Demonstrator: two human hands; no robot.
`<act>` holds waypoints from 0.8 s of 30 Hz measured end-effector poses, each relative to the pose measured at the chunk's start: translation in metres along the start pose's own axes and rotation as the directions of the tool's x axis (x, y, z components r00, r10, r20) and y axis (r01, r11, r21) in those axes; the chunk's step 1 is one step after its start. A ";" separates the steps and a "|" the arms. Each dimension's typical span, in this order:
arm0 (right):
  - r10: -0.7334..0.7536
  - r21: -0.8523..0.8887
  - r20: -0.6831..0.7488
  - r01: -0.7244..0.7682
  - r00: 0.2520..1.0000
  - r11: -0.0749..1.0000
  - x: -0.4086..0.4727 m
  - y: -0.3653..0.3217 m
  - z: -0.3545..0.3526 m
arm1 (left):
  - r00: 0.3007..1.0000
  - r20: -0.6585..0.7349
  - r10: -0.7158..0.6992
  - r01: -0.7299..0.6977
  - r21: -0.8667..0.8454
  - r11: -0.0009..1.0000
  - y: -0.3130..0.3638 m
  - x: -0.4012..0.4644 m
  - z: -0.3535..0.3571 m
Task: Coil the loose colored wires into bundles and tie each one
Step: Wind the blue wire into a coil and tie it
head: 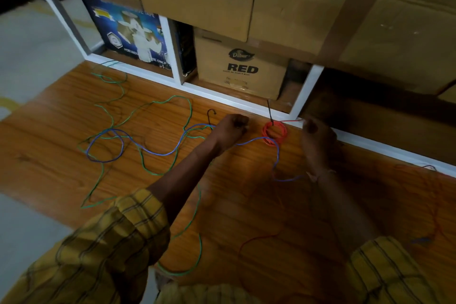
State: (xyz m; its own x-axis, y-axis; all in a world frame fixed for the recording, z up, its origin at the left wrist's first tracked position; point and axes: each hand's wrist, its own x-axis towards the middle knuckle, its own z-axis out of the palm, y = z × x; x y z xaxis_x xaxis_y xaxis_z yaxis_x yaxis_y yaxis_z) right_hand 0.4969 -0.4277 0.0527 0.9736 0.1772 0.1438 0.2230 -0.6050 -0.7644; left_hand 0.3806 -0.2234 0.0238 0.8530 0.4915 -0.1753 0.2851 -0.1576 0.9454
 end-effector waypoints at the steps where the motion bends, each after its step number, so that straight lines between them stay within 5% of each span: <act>1: -0.053 0.016 -0.018 0.054 0.998 0.998 -0.009 -0.008 -0.004 | 1.000 -0.001 0.022 -0.022 -0.032 0.999 0.000 -0.012 -0.004; 9: -0.282 0.253 0.301 0.209 0.911 0.945 -0.065 -0.056 0.049 | 0.998 -0.016 0.066 -0.068 -0.193 0.979 -0.004 -0.098 -0.056; 16: -0.293 0.401 0.460 0.098 0.838 0.911 -0.114 -0.110 0.123 | 0.998 -0.062 -0.010 -0.001 -0.169 0.986 -0.036 -0.129 -0.141; 24: -0.257 0.416 0.594 -0.018 0.762 0.909 -0.152 -0.169 0.189 | 0.989 -0.114 0.099 -0.100 -0.004 0.995 -0.057 -0.139 -0.258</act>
State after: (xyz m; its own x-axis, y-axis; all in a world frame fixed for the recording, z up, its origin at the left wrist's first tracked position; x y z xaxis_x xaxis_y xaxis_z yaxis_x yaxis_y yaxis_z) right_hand 0.3020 -0.2056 0.0411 0.6559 0.7519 -0.0676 0.1655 -0.2306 -0.9589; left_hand 0.1328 -0.0615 0.0652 0.8217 0.5679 -0.0484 0.1965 -0.2026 0.9593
